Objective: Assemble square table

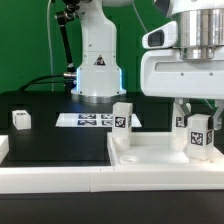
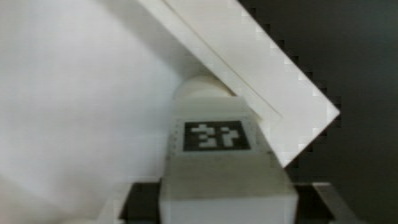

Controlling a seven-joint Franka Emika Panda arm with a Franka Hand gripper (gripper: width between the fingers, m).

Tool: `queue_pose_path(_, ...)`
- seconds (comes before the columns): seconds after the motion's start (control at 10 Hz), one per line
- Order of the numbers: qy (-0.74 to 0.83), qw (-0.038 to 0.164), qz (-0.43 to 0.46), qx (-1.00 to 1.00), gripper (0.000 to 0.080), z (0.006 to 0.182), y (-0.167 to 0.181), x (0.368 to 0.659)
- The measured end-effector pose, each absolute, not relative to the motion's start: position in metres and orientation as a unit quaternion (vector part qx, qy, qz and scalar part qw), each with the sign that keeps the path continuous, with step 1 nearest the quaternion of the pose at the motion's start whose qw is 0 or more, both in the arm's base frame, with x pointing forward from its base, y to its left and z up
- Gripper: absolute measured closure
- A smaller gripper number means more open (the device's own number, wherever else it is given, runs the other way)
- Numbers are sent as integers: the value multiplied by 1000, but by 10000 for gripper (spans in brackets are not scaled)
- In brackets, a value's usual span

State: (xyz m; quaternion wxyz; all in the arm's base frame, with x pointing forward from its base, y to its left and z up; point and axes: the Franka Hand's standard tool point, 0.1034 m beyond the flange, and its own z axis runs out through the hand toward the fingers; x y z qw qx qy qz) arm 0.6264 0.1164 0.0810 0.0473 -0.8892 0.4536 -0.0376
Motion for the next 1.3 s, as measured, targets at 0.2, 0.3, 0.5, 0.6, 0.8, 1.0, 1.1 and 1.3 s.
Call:
queue_pose_path(0.2,536,54,-32,-842,509,80,117,625)
queue_pose_path(0.3,583,57,-27,-810,509,80,117,625)
queue_pose_path(0.5,644,61,-20,-763,509,80,118,625)
queue_pose_path(0.6,679,63,-16,-731,509,80,118,625)
queue_pose_path(0.8,716,66,-10,-695,509,80,118,625)
queue_pose_path(1.0,762,70,-3,-644,509,80,118,625)
queue_pose_path(1.1,773,70,-2,-631,509,80,119,625)
queue_pose_path(1.3,812,73,5,-578,509,80,120,625)
